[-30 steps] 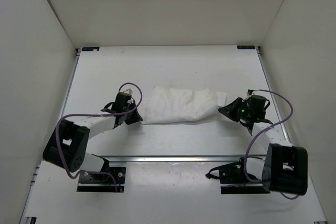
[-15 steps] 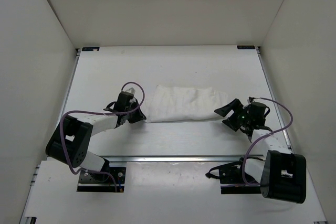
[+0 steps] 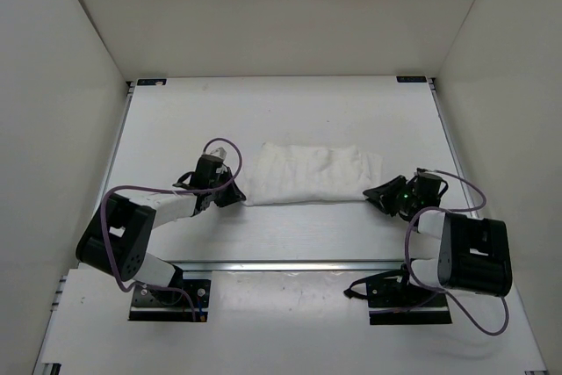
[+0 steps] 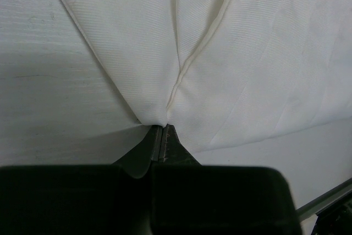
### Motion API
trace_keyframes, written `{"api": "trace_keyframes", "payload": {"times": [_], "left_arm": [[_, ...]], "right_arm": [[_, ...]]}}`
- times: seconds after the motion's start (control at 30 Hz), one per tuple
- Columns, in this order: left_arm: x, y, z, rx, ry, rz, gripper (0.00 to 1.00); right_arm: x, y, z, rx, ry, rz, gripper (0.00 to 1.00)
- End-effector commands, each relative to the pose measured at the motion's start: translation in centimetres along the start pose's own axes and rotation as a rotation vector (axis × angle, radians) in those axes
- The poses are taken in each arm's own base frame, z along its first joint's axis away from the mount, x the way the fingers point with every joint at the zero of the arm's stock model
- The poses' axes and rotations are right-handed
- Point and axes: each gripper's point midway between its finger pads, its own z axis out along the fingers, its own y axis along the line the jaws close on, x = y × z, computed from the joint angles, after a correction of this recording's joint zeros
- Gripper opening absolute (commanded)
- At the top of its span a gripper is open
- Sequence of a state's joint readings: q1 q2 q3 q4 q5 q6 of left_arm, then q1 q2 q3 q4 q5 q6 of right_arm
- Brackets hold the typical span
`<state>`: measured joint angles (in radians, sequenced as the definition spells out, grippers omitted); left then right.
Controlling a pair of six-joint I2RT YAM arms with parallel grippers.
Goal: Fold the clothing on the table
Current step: Fold the skirt
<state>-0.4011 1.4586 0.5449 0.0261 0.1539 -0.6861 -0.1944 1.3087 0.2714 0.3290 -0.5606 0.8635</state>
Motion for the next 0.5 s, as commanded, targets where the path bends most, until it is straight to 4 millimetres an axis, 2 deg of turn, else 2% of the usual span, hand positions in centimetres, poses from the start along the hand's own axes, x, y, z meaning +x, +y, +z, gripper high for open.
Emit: {"api": "trace_keyframes", "payload": {"times": [0.0, 0.1, 0.23, 0.27, 0.33, 0.37, 0.43, 0.47], "left_arm": [[0.8, 0.4, -0.2, -0.008, 0.022, 0.012, 0.0], [1.0, 0.5, 0.0, -0.023, 0.025, 0.028, 0.0], [1.7, 0.2, 0.4, -0.011, 0.047, 0.03, 0.0], [1.6, -0.4, 0.5, 0.007, 0.042, 0.039, 0.0], [1.6, -0.8, 0.8, 0.016, 0.042, 0.039, 0.0], [1.8, -1.5, 1.1, 0.029, 0.042, 0.044, 0.0], [1.9, -2.0, 1.6, 0.031, 0.04, 0.046, 0.0], [2.4, -2.2, 2.0, 0.035, 0.052, 0.045, 0.0]], "right_arm": [[-1.1, -0.2, 0.3, 0.006, -0.046, -0.003, 0.17], [-1.9, -0.4, 0.1, 0.051, -0.081, -0.037, 0.0], [-4.2, 0.4, -0.9, 0.099, -0.172, -0.14, 0.0], [-4.6, 1.1, -1.0, 0.106, -0.172, -0.202, 0.0], [-5.8, 3.4, -1.4, 0.085, -0.191, -0.317, 0.0], [-6.1, 5.3, -1.4, 0.057, -0.185, -0.395, 0.0], [-5.6, 9.7, -1.0, -0.028, -0.147, -0.563, 0.0], [-4.9, 10.6, -0.7, -0.047, -0.115, -0.612, 0.0]]}}
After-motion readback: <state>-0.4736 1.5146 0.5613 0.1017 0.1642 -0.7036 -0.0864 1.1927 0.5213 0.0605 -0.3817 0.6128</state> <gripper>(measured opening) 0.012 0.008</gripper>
